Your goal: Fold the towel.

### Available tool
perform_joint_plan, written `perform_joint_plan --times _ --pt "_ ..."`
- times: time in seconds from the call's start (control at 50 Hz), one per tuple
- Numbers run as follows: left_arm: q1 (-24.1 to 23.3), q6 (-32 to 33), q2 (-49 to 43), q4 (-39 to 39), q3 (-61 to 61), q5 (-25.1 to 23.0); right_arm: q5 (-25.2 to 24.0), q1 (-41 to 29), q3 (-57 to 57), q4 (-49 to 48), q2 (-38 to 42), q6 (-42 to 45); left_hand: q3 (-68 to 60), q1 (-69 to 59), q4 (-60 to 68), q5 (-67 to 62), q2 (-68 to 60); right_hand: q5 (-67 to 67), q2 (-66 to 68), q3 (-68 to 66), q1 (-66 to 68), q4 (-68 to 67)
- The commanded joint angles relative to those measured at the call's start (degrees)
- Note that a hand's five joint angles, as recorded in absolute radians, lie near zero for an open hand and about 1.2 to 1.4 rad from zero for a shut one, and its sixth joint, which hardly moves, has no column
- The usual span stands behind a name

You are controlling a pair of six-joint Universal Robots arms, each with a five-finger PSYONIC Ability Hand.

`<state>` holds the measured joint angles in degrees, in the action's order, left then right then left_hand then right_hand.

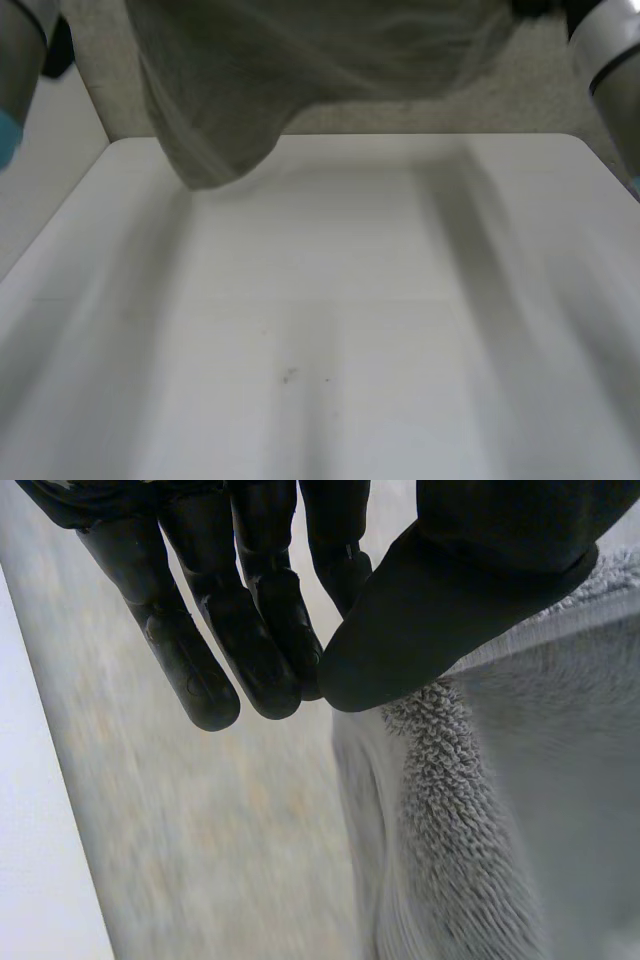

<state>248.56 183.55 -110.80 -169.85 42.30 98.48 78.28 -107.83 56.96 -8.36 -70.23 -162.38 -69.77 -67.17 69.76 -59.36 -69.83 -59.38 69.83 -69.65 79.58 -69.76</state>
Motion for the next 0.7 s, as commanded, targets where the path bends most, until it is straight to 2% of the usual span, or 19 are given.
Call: perform_joint_plan --times 0.02,0.06,0.08,0.12,0.22,0.34,0.42,0.44,0.46,0.48,0.5,0.54,0.56,0.6,0.62,0.7 --pt "0.0 -0.4 4.5 -0.1 23.9 -0.3 -4.3 0.1 5.2 14.9 3.9 2.7 -10.2 -12.8 10.2 -10.6 -10.2 -10.6 10.2 -10.3 0.4 -10.2" --pt "-0.3 -0.4 4.5 -0.7 33.3 -0.3 -4.4 0.1 7.9 16.3 4.7 4.0 -10.2 -12.8 10.2 -10.6 -10.2 -10.6 10.2 -10.3 0.4 -10.2" --pt "-0.3 -0.4 4.5 -0.7 33.4 -0.3 -4.5 0.1 10.6 16.8 5.5 5.3 -10.2 -12.8 10.2 -10.6 -10.2 -10.6 10.2 -10.3 0.4 -10.2" --pt "-1.0 -0.4 3.3 -2.0 41.3 -0.2 -4.5 0.1 13.2 16.8 6.8 6.4 -10.2 -12.8 10.2 -10.6 -10.2 -10.6 10.2 -10.3 0.4 -10.2" --pt "-1.7 -0.4 -0.7 -6.8 50.2 -0.3 -4.3 0.1 19.1 16.9 10.8 8.3 -10.2 -12.8 10.2 -10.6 -10.2 -10.6 10.2 -10.3 0.4 -10.2" --pt "-1.8 -0.4 -2.1 -9.1 55.0 -0.3 -3.8 0.2 22.9 17.0 11.6 8.4 -10.2 -12.8 10.2 -10.6 -10.2 -10.6 10.2 -10.3 0.4 -10.2" --pt "-2.1 -0.4 -0.6 -9.1 57.0 -0.4 -4.5 1.3 24.8 16.6 8.3 8.4 -10.2 -12.8 10.2 -10.6 -10.2 -10.6 10.2 -10.3 0.4 -10.2" --pt "-2.5 -0.4 0.7 -9.1 57.4 -0.6 -4.5 1.3 24.8 16.6 8.3 8.4 -2.9 -5.5 2.9 -3.3 -2.9 -10.6 10.2 -10.3 0.4 -10.2" --pt "-2.5 -0.4 0.8 -9.1 57.4 -0.6 -4.5 2.2 25.6 16.5 7.1 8.4 -2.8 -5.4 2.9 -3.3 -2.8 -10.6 10.2 -10.3 0.4 -10.2" --pt "-3.1 -0.4 2.7 -9.1 57.6 -1.4 -4.5 3.0 26.4 16.5 6.3 8.5 13.8 11.2 -13.8 13.4 13.9 -10.6 10.2 -10.3 0.4 -10.2" --pt "-3.1 -0.4 2.7 -9.1 57.6 -1.4 -4.5 3.0 26.4 16.5 6.2 8.5 14.0 11.4 -14.0 13.6 14.0 -10.6 10.2 -10.3 0.4 -10.2" --pt "-3.5 -0.4 6.0 -9.3 57.6 -4.8 -4.5 3.4 27.2 16.2 5.6 8.5 38.3 35.7 -38.2 37.8 38.3 -10.6 10.2 -10.3 0.4 -10.2" --pt "-3.5 -0.4 6.0 -9.3 57.6 -4.8 -4.6 3.6 28.1 15.6 5.4 8.5 38.4 35.8 -38.4 37.9 38.4 -10.6 10.2 -10.3 0.4 -10.2" --pt "-3.3 -0.3 7.8 -9.3 56.3 -9.2 -5.1 3.7 30.3 13.3 5.4 8.6 52.9 50.3 -52.9 52.5 53.0 -10.6 10.2 -10.3 0.4 -10.2" --pt "-3.3 -0.2 7.9 -9.6 55.4 -11.1 -5.1 3.7 30.3 13.3 5.4 8.6 56.7 54.1 -56.6 56.2 56.7 -10.6 10.2 -10.3 0.4 -10.2" --pt "-3.3 0.4 7.2 -10.8 53.2 -13.9 -5.2 4.0 32.2 11.0 6.2 8.7 56.4 53.8 -56.4 55.9 56.4 -10.6 10.2 -10.3 0.4 -10.2"
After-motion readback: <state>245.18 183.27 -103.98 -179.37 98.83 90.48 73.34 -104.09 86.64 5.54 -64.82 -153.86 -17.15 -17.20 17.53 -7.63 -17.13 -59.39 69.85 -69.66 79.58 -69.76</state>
